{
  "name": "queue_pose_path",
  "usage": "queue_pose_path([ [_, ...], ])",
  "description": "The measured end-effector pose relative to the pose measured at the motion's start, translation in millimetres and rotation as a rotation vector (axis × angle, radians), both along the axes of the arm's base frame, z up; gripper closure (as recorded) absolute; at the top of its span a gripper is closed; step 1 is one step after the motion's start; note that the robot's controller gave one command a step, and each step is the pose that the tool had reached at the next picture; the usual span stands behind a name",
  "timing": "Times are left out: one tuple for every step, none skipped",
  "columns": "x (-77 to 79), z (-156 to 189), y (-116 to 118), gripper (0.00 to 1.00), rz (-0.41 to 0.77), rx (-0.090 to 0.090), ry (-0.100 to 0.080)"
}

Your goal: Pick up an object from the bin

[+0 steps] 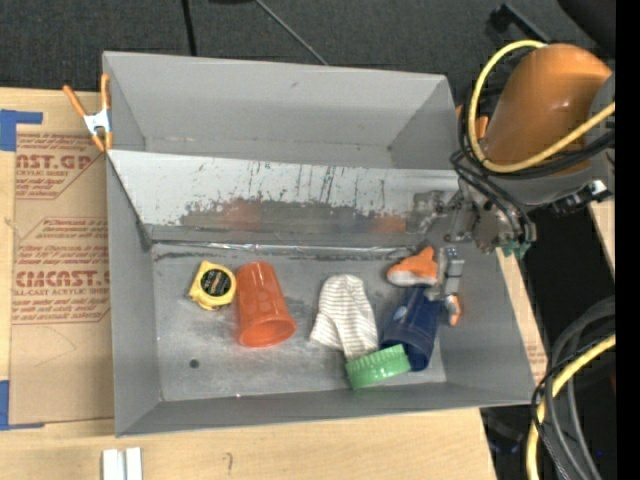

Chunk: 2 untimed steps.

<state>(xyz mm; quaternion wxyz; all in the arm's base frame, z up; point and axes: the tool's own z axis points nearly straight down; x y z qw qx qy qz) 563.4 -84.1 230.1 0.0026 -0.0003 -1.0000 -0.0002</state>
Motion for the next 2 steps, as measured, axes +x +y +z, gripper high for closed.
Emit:
queue_pose_path([
  [1.3,5.1,0.4,0.00,0.002,-0.001,-0.008],
  [2.7,-67.8,30.7,0.00,0.030,-0.001,-0.012],
])
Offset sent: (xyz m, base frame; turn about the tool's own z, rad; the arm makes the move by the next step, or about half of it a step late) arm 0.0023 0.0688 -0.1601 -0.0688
